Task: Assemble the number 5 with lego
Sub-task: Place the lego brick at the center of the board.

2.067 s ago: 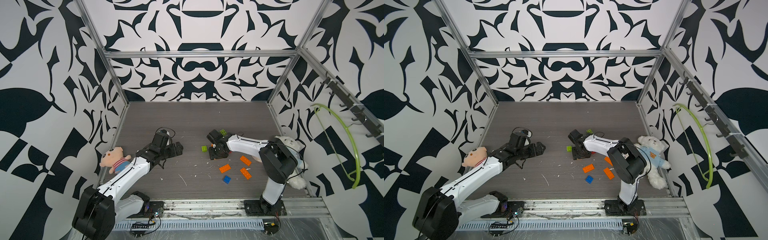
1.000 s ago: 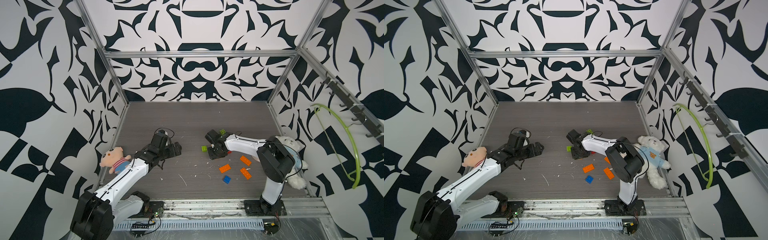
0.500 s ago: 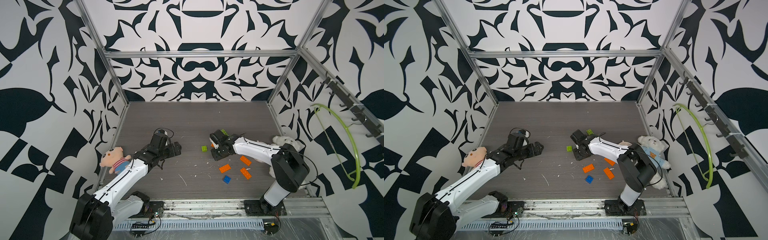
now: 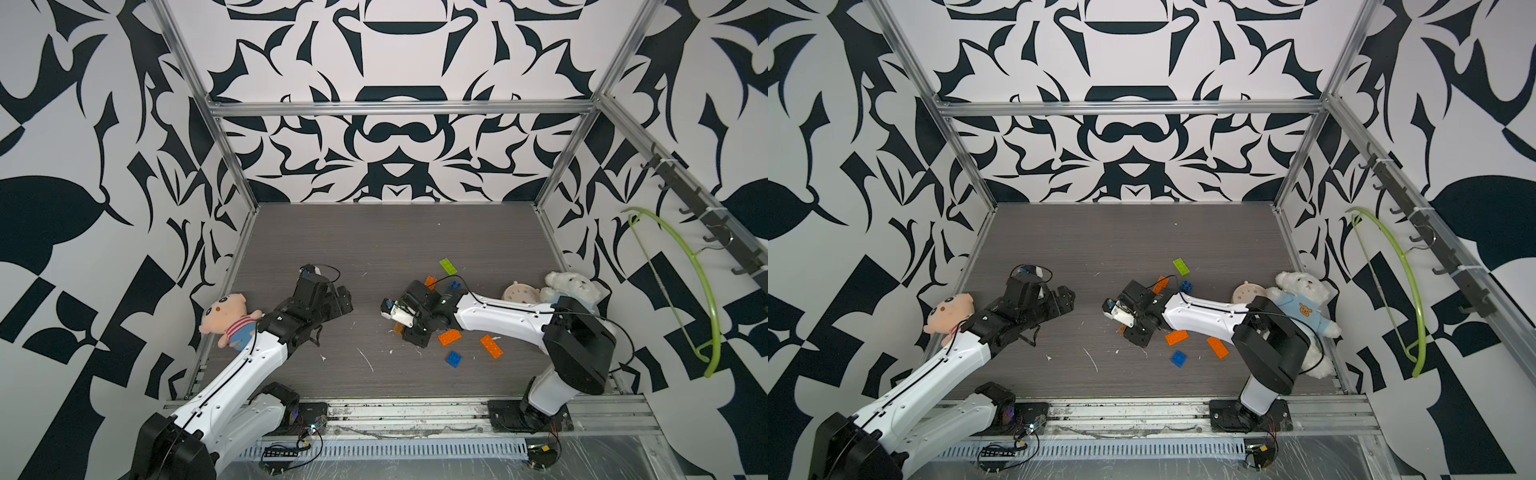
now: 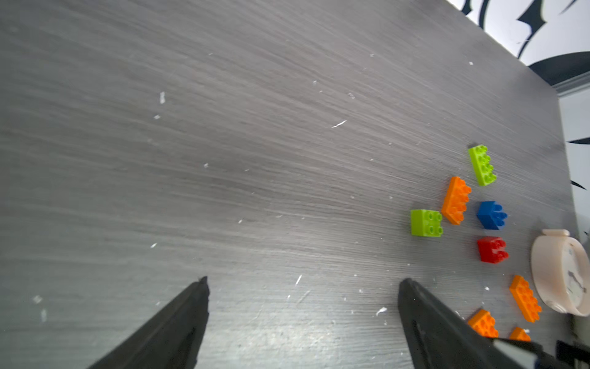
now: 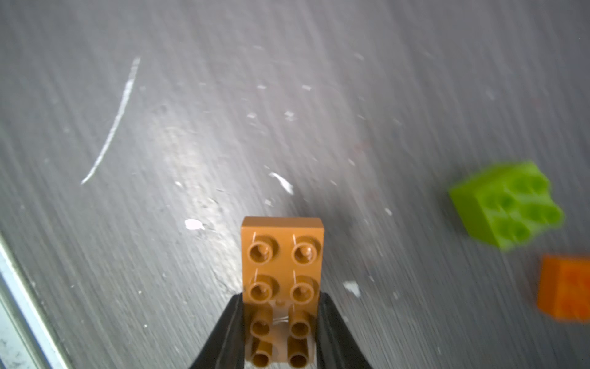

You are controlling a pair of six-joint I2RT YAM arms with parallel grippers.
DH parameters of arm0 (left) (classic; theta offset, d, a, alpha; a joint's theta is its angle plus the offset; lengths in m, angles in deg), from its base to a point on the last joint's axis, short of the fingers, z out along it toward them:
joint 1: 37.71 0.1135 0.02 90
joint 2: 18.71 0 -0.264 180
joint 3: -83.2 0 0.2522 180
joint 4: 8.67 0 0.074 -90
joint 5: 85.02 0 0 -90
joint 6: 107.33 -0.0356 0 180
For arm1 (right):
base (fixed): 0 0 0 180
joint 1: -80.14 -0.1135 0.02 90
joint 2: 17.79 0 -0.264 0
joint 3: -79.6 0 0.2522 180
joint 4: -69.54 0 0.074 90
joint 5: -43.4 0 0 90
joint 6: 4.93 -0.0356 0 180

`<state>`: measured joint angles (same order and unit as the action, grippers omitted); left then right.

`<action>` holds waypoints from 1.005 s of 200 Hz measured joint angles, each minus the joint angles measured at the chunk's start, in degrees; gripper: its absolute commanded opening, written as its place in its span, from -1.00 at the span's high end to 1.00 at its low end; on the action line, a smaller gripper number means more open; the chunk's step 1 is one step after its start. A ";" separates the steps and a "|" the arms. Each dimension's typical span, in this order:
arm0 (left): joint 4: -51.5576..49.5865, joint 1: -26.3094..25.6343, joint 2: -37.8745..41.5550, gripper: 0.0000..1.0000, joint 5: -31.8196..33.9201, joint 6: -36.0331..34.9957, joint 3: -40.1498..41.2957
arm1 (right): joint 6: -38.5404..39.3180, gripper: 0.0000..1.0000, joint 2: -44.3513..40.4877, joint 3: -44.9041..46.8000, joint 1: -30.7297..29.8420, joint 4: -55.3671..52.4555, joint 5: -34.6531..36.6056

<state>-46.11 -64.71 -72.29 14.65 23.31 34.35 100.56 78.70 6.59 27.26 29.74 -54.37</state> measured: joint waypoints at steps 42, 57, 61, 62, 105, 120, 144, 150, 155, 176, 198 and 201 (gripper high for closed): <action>-4.59 1.05 2.86 -0.98 2.86 2.34 0.02 | 9.57 0.50 8.31 -7.08 -0.90 -3.10 -0.61; -6.10 2.23 3.91 -0.99 3.78 3.41 0.20 | 11.74 0.50 9.55 -8.44 -0.90 -4.11 -0.87; -6.27 2.51 4.13 -0.98 3.98 3.56 0.31 | 12.20 0.50 9.79 -8.74 -0.90 -4.39 -0.92; -6.36 2.64 4.24 -0.99 4.09 3.61 0.37 | 12.37 0.50 9.90 -8.85 -0.90 -4.50 -0.92; -8.70 4.39 6.03 -0.98 5.16 4.83 1.44 | 16.76 0.48 13.20 -12.90 -0.90 -8.00 -0.96; -8.70 4.39 6.27 -0.98 5.27 4.81 1.44 | 18.10 0.47 14.21 -13.92 -0.90 -9.20 -0.79; -8.72 4.39 6.27 -0.98 5.35 4.72 1.44 | 18.95 0.37 15.28 -15.72 -0.90 -11.21 -0.33; -8.72 4.39 6.27 -0.99 5.35 4.68 1.44 | 18.97 0.35 15.39 -15.89 -0.90 -11.43 -0.31; -8.72 4.39 6.27 -0.98 5.35 4.61 1.44 | 18.97 0.32 15.43 -15.91 -0.90 -11.50 -0.33; -8.72 4.39 6.27 -0.98 5.29 4.55 1.44 | 18.95 0.21 15.43 -15.91 -0.90 -11.47 -0.31; -8.68 4.39 6.27 -0.98 4.68 4.50 1.51 | 18.25 0.08 15.45 -15.91 -0.90 -11.78 0.09; -8.66 4.39 6.27 -0.98 4.57 4.48 1.51 | 18.36 0.06 15.45 -15.91 -0.90 -11.82 0.15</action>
<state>-54.77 -60.32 -66.02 19.22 27.79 35.86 118.92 94.15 -9.32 26.36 17.92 -54.22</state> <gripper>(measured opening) 0.992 0.440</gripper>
